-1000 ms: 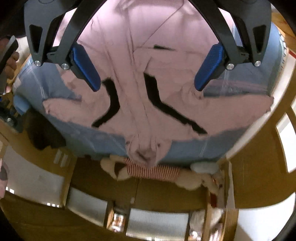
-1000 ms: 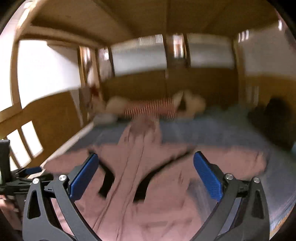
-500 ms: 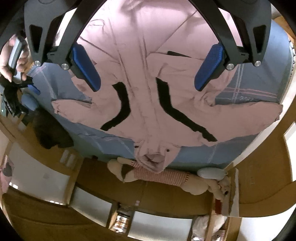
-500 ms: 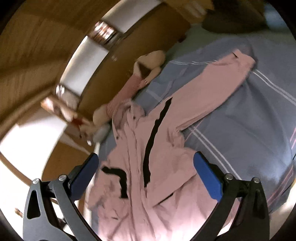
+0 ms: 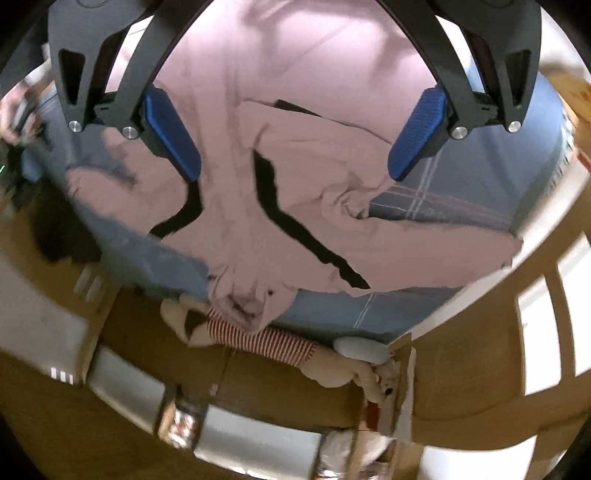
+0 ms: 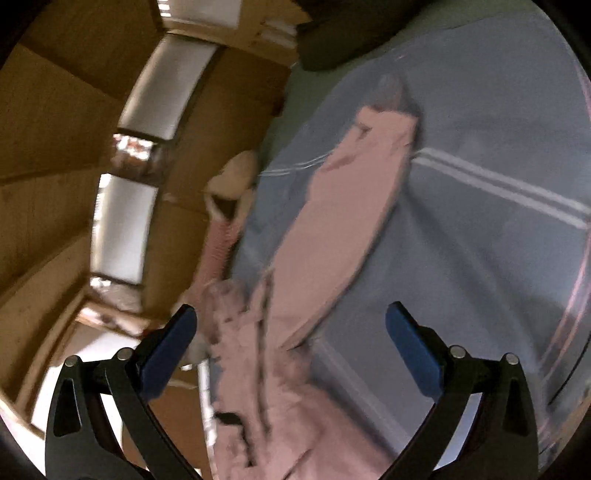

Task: Fold large clothes
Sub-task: 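Close the right tool on the sleeve cuff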

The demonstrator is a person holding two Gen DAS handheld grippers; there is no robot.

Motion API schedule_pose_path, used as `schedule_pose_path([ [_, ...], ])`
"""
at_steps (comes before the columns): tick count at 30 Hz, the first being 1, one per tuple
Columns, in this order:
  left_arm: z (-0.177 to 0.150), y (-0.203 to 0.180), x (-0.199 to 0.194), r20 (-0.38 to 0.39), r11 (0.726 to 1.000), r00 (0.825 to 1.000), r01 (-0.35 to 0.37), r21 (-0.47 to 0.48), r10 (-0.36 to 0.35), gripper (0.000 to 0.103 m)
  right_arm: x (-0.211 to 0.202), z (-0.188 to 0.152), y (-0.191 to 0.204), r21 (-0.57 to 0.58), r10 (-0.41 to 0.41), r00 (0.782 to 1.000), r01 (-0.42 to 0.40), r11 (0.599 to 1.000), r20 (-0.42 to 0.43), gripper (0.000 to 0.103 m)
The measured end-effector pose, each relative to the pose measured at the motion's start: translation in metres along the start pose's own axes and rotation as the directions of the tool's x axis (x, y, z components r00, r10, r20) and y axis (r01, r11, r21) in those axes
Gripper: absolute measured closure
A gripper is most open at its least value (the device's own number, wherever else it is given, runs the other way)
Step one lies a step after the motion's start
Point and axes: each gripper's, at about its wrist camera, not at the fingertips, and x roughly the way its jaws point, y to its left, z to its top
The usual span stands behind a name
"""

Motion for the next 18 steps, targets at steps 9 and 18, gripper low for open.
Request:
schedule_pose_path([
  [9,-0.002,-0.030,0.013,-0.036,0.995,0.999,0.044,0.089,-0.041,0.002,0.037,0.038,-0.025,0.018,-0.019,1.000,0.019,1.000,0.009,0.001],
  [18,-0.004,-0.049,0.025,-0.033,0.990,0.999,0.040,0.134,-0.036,0.002,0.069,0.073,-0.042,0.059,0.018,0.999,-0.020,0.998,0.027,0.004],
])
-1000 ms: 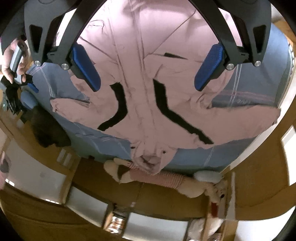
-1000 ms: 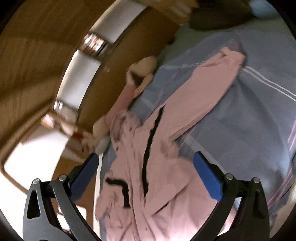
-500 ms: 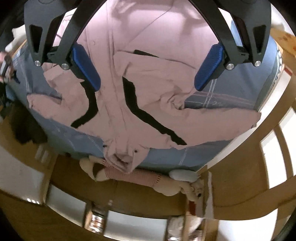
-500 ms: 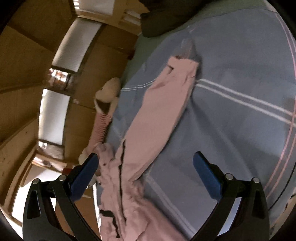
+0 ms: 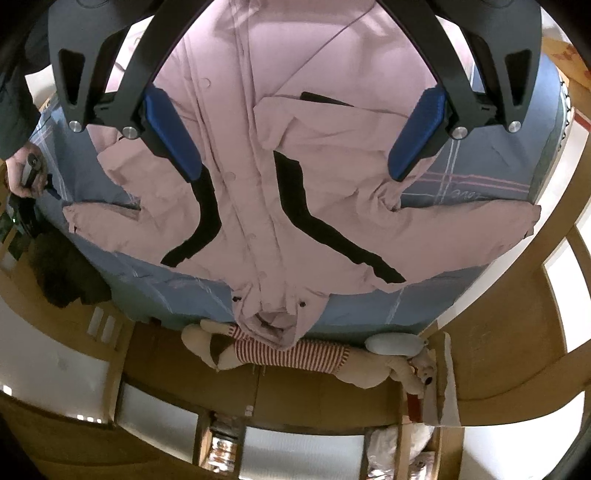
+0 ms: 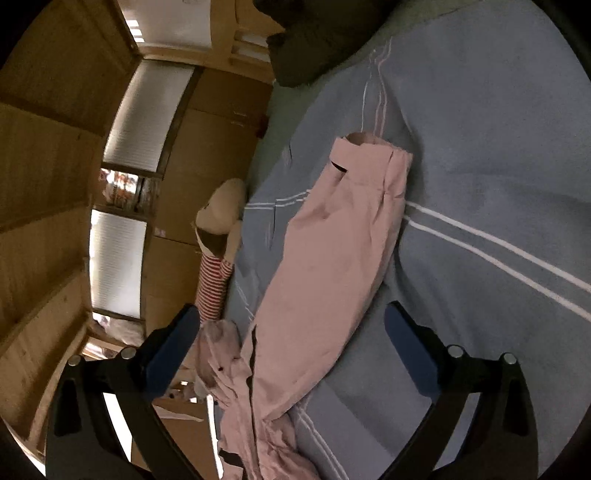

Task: Fold large clothes
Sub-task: 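Close the right tool on the sleeve cuff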

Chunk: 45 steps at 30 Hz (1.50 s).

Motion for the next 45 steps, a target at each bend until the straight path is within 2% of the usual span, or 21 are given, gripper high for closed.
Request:
schedule_pose_path([
  [3,0.001,-0.003,0.006,-0.011,1.000,1.000,0.000,0.006,0.000,0.002,0.015,0.002,-0.006,-0.010,-0.041,0.999,0.041,0.999,-0.022,0.005],
  [8,0.001,-0.010,0.012,-0.013,1.000,1.000,0.001,0.012,-0.001,0.002,0.026,0.012,-0.015,-0.014,-0.075,0.997,0.075,0.997,0.018,0.006],
  [10,0.001,-0.013,0.015,-0.019,1.000,1.000,-0.001,0.024,0.002,0.002,0.031,0.017,-0.017,-0.002,-0.076,0.997,0.076,0.997,0.026,0.010],
  [12,0.001,-0.017,0.019,-0.025,0.999,1.000,-0.002,0.035,0.003,0.002,0.035,0.021,-0.017,0.002,-0.071,0.997,0.071,0.997,0.027,0.022],
  [15,0.000,-0.021,0.024,-0.034,0.999,0.999,0.000,0.045,0.001,0.002,0.046,0.026,-0.018,0.006,-0.105,0.994,0.105,0.994,0.016,0.027],
  [19,0.000,-0.027,0.033,-0.048,0.998,0.999,0.004,0.058,-0.002,0.002,0.055,0.030,-0.029,0.045,-0.152,0.988,0.151,0.988,0.021,0.028],
  [38,-0.004,-0.026,0.068,-0.122,0.999,0.993,-0.002,0.054,0.009,0.002,0.088,0.061,-0.027,0.063,-0.111,0.987,0.104,0.993,0.112,0.037],
  [40,-0.004,-0.027,0.068,-0.122,0.999,0.993,-0.002,0.055,0.009,0.002,0.092,0.063,-0.027,0.070,-0.113,0.987,0.105,0.992,0.115,0.045],
  [42,-0.005,-0.028,0.068,-0.120,0.998,0.993,-0.003,0.059,0.010,0.002,0.095,0.065,-0.029,0.080,-0.107,0.987,0.098,0.992,0.116,0.065],
  [45,-0.006,-0.030,0.068,-0.121,0.998,0.993,-0.005,0.066,0.013,0.002,0.095,0.064,-0.031,0.095,-0.109,0.987,0.098,0.991,0.121,0.081],
])
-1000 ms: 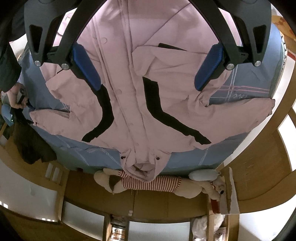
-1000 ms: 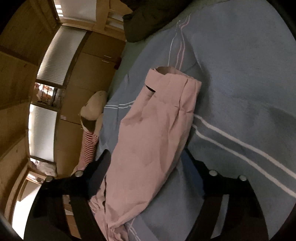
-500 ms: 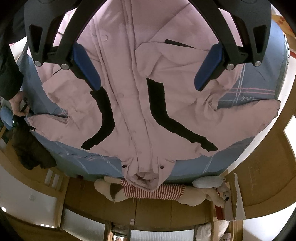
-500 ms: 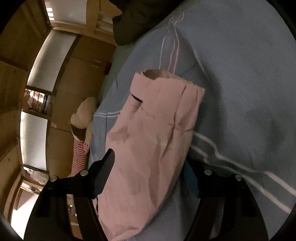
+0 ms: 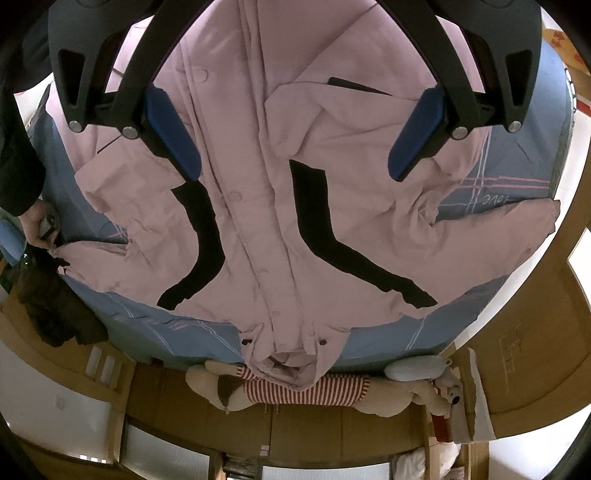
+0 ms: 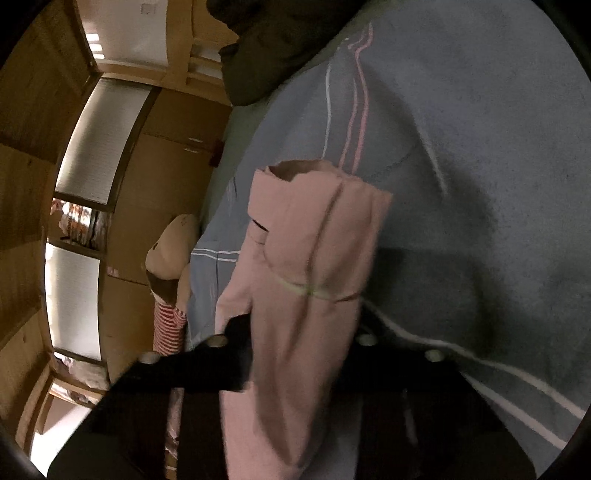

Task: Fold large clothes
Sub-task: 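Close the right tool on the sleeve cuff, then lift the held sleeve up off the sheet with the right tool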

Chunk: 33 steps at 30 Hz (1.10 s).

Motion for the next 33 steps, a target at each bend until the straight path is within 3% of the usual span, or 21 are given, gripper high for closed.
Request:
schedule_pose_path([
  [5,0.000,0.000,-0.003,0.008,1.000,1.000,0.003,0.000,-0.003,0.002,-0.010,-0.004,0.013,-0.035,0.002,0.999,0.000,0.999,0.047,0.090],
  [13,-0.002,0.003,-0.010,0.021,1.000,1.000,-0.002,-0.016,0.002,0.002,-0.026,-0.012,0.034,-0.076,0.026,0.995,-0.019,0.997,0.094,0.092],
  [33,-0.002,-0.002,-0.019,0.040,1.000,0.999,-0.015,0.008,0.015,0.002,-0.036,-0.013,0.054,-0.123,0.049,0.994,-0.037,0.992,0.097,0.093],
])
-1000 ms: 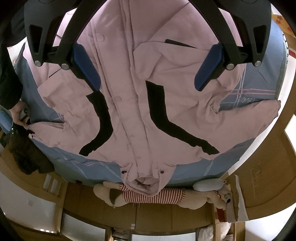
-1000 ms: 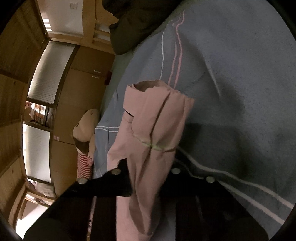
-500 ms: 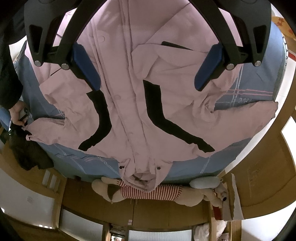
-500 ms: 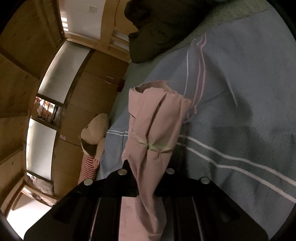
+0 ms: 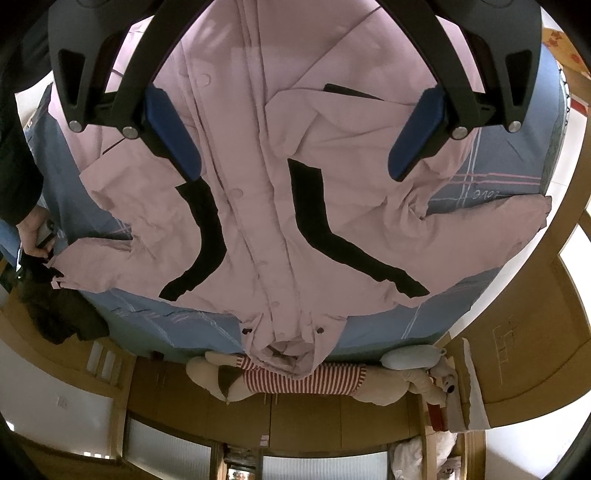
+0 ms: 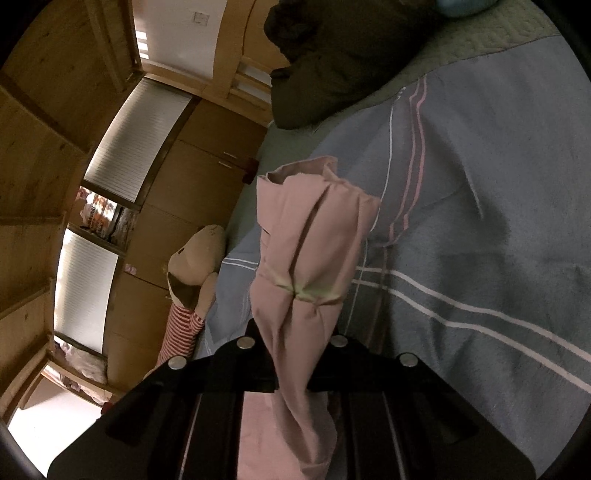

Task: Fold large clothes
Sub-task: 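Lift the held sleeve up off the sheet with the right tool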

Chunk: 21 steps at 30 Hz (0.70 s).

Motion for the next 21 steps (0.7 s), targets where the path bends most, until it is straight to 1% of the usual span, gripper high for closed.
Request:
schedule_pose_path([
  [11,-0.001,0.000,0.000,0.000,1.000,1.000,-0.007,-0.006,0.007,0.002,-0.002,-0.001,0.004,0.001,0.002,1.000,-0.002,1.000,0.003,0.093],
  [15,-0.004,0.004,0.001,-0.011,1.000,1.000,-0.010,-0.016,0.010,0.002,-0.005,-0.003,0.018,-0.007,0.017,1.000,-0.017,1.000,0.009,0.094],
  [21,-0.008,0.014,0.000,-0.013,1.000,1.000,-0.025,-0.012,0.025,0.002,-0.018,-0.006,0.050,-0.027,0.079,0.997,-0.079,0.997,0.019,0.093],
])
